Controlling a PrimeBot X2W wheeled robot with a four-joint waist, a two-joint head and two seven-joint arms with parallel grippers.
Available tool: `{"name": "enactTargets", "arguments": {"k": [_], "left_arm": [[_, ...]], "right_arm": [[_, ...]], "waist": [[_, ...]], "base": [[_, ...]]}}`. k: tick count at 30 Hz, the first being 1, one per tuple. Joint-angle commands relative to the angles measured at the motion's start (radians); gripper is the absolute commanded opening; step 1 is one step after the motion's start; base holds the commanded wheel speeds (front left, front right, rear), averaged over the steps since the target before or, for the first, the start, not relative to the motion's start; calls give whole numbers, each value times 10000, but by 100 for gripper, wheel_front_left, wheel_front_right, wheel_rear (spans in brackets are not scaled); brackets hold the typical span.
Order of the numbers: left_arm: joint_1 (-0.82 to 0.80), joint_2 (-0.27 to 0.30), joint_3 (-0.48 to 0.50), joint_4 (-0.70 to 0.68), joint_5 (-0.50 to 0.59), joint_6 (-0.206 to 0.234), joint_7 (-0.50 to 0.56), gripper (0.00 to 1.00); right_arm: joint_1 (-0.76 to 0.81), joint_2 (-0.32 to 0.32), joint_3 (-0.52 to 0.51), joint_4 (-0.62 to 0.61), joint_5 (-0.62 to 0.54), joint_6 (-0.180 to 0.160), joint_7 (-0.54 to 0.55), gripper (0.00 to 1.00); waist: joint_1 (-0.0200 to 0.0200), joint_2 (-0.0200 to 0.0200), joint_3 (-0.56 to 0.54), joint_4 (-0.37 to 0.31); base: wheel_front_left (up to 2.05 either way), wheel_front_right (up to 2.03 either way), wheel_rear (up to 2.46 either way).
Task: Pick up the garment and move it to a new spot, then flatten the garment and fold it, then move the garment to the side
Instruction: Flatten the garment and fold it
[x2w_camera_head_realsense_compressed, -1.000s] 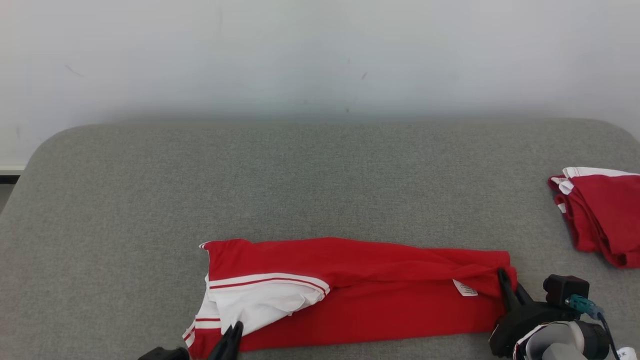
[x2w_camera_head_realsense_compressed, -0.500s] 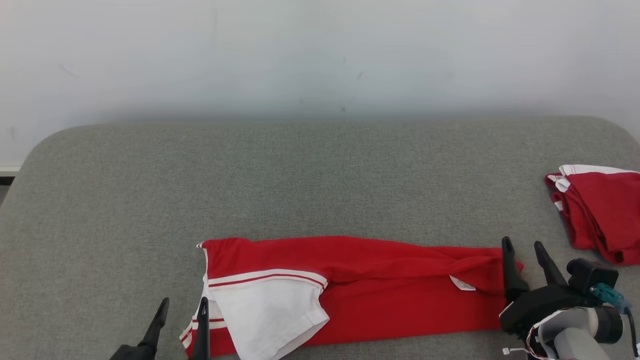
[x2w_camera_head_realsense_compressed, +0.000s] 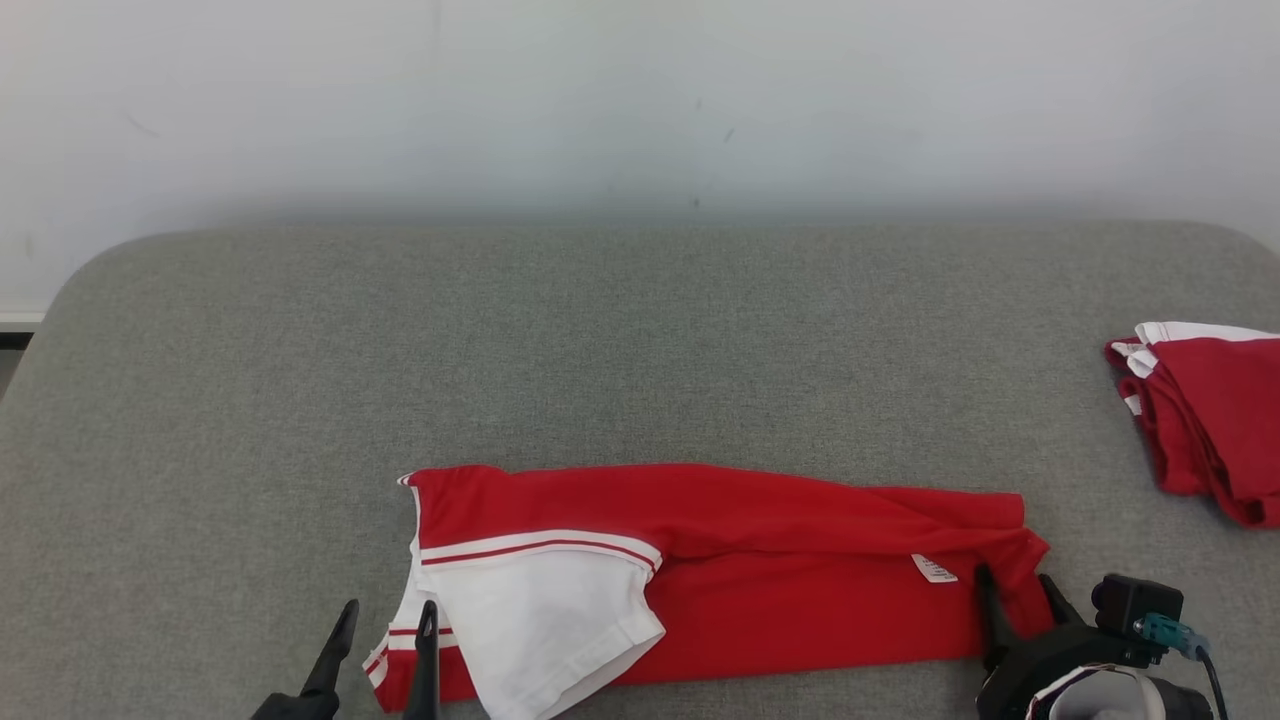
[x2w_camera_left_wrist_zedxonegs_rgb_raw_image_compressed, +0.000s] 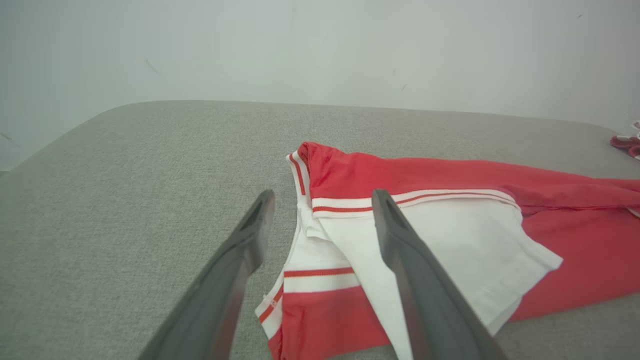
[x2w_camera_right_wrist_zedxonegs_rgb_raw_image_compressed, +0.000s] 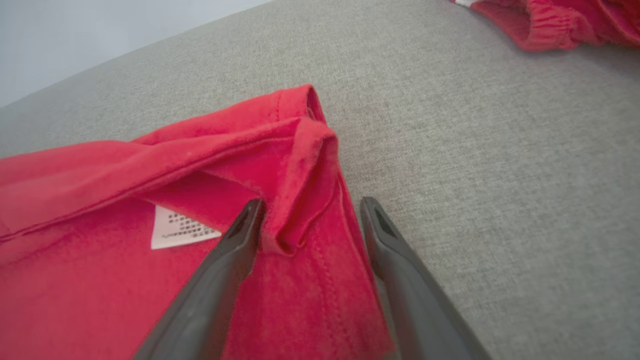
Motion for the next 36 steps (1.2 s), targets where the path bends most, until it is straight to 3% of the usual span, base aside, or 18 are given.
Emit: {"name": "enactTargets", "arguments": {"k": [1,4,5,6,7,12,18,21,25,31,36], "left_arm": [[-79,-41,42,-3,88,-53,-28,100],[-145,-83,86,-48,175,-88,-28,100],[-157,-95,101,-58,211,-112,-28,100],[-178,-103,114,-80,244,-133,-28,100],[-180,-112,140,-79,257,-142,-28,100],[-183,-141,293,-64,257,-143,-28,100],[-272,-165,307,164,158,-196,-28,100],[-310,-165,268,233,135,-209,-28,100],[-366,-164,207,308,91,-217,-28,100],[-404,-163,222,376,220,-105,-28,100],[-470,-163,194,421,284,-46,-28,100]], "right_arm": [[-69,40,69,68,58,-29,11,100],[-144,121,341,393,296,-29,229,100],[-199,170,441,442,433,-29,296,60],[-228,219,575,474,523,-28,391,35],[-240,203,697,497,605,-26,442,0],[-474,-274,737,640,930,-38,155,0],[-962,-970,-103,775,688,-40,-242,0],[-1186,-1104,-674,262,275,-31,-258,0],[-949,-821,-873,-872,-340,-29,-255,0],[-539,-283,31,-2268,-465,-29,-257,0],[-213,-22,2011,-3573,240,-29,238,0]], "waist": [[0,0,65,36],[0,0,171,100],[0,0,210,124],[0,0,251,141],[0,0,279,156],[0,0,422,160],[0,0,508,24],[0,0,537,-98],[0,0,542,-296],[0,0,477,-558],[0,0,402,-691]], "base": [[0,0,0],[0,0,0],[0,0,0],[0,0,0],[0,0,0],[0,0,0],[0,0,0],[0,0,0],[0,0,0],[0,0,0],[0,0,0]]}}
